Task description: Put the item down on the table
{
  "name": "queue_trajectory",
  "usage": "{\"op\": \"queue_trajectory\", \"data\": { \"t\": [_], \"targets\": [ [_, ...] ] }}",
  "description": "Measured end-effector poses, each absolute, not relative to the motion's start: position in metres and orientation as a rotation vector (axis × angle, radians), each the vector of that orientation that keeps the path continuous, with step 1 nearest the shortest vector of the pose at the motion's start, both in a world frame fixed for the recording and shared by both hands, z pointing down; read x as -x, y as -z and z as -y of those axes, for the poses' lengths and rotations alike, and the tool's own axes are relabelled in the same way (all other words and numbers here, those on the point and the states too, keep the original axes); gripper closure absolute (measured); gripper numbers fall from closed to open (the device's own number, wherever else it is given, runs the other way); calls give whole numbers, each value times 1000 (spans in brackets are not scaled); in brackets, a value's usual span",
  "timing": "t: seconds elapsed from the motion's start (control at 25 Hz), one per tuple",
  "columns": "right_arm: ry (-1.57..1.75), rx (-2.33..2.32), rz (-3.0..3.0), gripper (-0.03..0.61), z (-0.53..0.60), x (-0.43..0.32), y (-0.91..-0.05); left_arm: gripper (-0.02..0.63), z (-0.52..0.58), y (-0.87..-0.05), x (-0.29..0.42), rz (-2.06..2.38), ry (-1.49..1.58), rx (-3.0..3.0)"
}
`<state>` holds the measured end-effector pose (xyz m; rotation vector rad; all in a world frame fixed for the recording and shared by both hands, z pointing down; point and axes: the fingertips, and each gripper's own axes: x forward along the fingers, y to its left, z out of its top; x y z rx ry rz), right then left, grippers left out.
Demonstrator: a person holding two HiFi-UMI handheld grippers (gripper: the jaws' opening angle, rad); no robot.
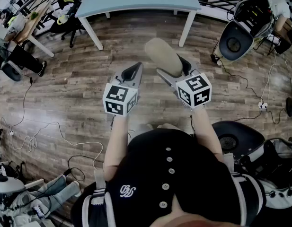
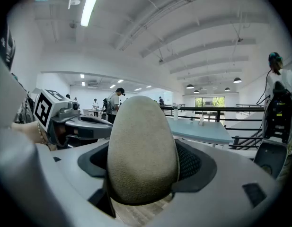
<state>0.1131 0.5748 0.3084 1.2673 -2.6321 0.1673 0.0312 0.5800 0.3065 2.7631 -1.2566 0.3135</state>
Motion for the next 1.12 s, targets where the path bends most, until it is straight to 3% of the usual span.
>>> {"op": "queue_trajectory", "data": {
  "t": [1.12],
  "targets": [
    [-190, -1202, 2584, 187, -558, -73, -328, 612, -557, -329, -2, 1211, -323, -2744]
  ]
}}
